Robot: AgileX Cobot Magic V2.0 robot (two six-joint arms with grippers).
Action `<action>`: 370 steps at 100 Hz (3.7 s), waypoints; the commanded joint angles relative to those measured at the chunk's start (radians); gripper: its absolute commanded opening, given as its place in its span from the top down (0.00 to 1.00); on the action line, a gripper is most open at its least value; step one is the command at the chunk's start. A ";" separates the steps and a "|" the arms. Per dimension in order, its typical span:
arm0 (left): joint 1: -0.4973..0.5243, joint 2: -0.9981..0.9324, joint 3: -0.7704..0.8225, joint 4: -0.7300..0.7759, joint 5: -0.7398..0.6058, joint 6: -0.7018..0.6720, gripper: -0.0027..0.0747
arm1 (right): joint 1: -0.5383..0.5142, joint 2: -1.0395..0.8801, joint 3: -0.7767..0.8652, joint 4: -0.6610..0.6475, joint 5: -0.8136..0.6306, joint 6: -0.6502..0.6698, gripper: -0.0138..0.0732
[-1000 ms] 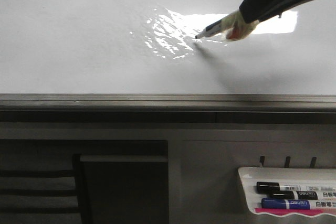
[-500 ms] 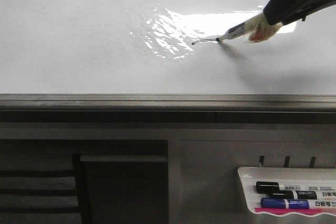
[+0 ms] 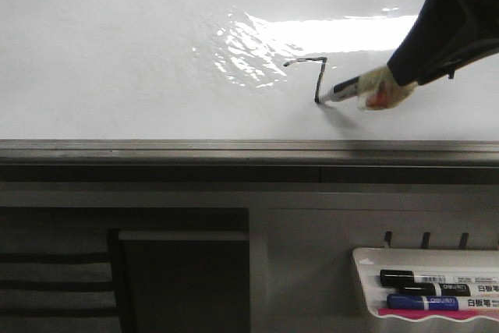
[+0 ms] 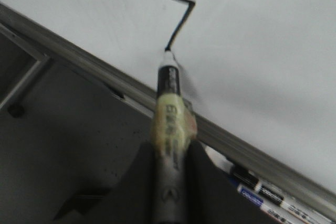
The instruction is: Write number 7 on whiteboard
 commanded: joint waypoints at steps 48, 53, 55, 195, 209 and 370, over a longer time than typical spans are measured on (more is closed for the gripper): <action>-0.049 -0.001 -0.075 -0.072 -0.002 0.082 0.49 | -0.008 -0.073 -0.074 0.034 0.042 0.002 0.91; -0.077 0.016 -0.102 -0.072 0.034 0.082 0.49 | -0.008 -0.111 -0.101 0.041 0.084 0.002 0.91; -0.091 0.026 -0.114 -0.072 0.049 0.082 0.49 | -0.008 -0.132 -0.112 0.043 0.109 0.002 0.91; -0.716 0.678 -0.589 0.044 -0.050 0.236 0.62 | -0.008 -0.233 -0.279 0.094 0.494 -0.743 0.91; -0.716 0.678 -0.589 0.044 -0.050 0.236 0.78 | -0.008 -0.233 -0.279 0.105 0.494 -0.743 0.91; -0.069 0.509 -0.096 0.546 -0.516 -0.840 0.99 | -0.012 -0.331 -0.279 -0.017 0.392 -0.486 0.48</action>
